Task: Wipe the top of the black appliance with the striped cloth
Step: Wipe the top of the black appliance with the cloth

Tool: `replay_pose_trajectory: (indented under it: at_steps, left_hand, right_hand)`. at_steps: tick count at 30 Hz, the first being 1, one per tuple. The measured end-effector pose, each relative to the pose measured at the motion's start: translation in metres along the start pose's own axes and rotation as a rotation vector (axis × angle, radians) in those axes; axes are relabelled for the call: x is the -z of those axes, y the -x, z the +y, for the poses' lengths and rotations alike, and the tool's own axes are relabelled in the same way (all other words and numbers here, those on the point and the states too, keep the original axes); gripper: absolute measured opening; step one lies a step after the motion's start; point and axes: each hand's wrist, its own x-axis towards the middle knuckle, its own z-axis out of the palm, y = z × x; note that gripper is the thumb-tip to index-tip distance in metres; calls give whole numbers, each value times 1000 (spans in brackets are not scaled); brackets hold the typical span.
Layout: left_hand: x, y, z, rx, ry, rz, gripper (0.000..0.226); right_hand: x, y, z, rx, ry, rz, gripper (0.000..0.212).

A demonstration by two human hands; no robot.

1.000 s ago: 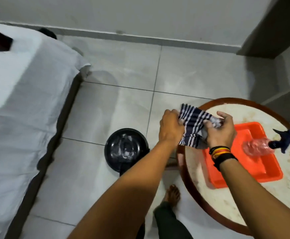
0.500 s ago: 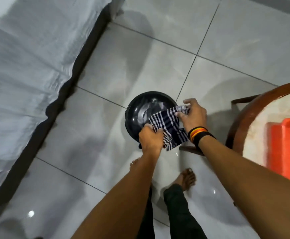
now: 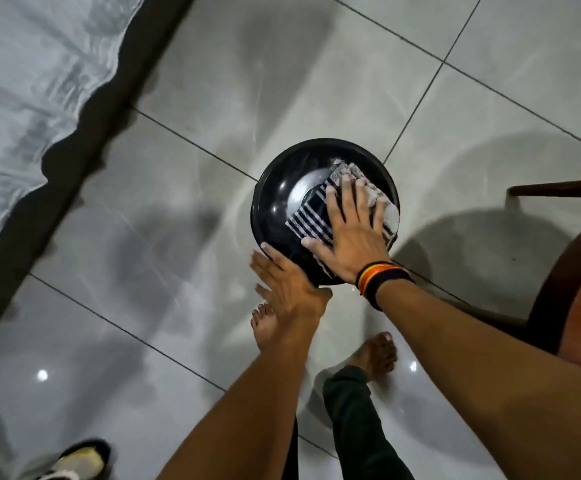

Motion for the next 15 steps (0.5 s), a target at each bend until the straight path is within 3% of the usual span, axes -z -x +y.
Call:
replay_pose_trajectory:
  at_steps: [4,8,12,15]
  left_hand:
    - [-9,-27,2,14,51,4,155]
    - [-14,-28,0,22,105,50,142]
    - [-19,-30,2,52,74,93,131]
    - [-18,-31,-2,54,61,66,138]
  right_hand:
    - [-23,-5,1,-15,84,38,92]
    - [-32,-5,0,14,154,77,78]
    - [-32,-21,-13,245,233,71,69]
    - [-16,-56,-15,353,232,71,63]
